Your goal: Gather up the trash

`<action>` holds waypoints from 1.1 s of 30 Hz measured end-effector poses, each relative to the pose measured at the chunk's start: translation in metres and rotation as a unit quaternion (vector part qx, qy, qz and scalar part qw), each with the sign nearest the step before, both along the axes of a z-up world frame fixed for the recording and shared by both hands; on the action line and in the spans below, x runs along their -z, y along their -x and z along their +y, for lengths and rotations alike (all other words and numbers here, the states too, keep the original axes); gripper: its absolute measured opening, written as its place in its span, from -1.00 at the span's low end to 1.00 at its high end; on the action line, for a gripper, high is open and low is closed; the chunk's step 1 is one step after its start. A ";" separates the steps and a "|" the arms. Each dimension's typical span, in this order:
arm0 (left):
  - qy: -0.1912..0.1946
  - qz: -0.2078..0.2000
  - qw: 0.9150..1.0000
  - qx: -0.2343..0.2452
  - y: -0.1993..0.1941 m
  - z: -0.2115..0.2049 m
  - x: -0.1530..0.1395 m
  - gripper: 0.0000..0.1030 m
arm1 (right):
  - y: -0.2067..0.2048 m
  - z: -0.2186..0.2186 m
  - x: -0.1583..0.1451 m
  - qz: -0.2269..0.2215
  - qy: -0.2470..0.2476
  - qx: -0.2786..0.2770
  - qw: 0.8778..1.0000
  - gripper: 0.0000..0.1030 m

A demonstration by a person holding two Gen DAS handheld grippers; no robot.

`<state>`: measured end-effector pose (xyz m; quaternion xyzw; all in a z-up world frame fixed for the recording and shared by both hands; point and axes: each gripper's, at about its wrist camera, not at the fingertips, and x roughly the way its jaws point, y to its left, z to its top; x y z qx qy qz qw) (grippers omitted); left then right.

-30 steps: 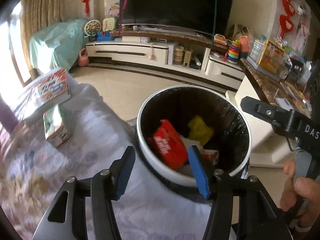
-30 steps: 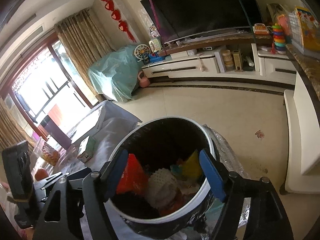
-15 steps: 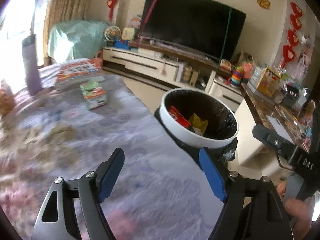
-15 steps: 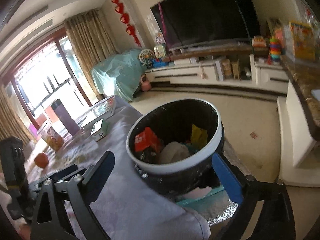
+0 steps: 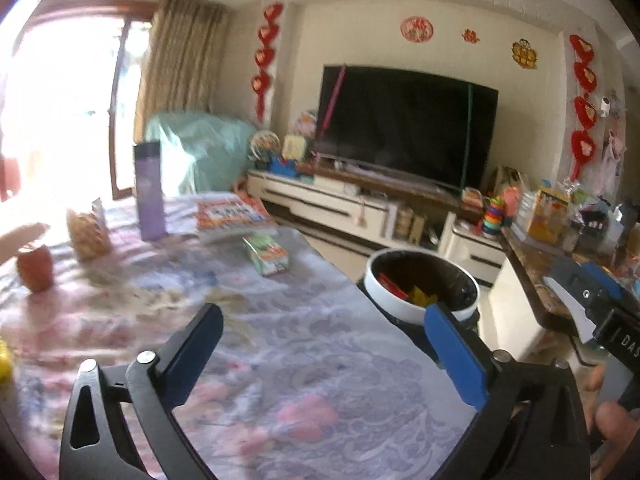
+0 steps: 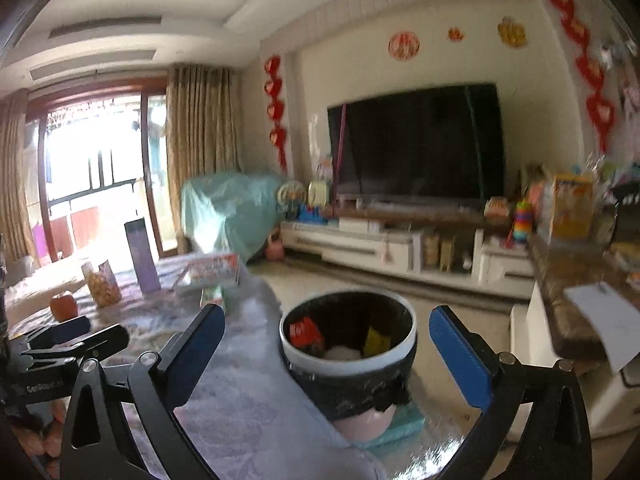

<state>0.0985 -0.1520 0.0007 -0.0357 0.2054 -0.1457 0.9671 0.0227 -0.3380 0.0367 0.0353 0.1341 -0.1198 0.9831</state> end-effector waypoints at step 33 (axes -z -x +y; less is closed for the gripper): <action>-0.049 -0.070 0.995 -0.046 0.083 -0.002 0.020 0.99 | 0.039 0.021 0.036 0.004 -0.031 0.003 0.999 1.00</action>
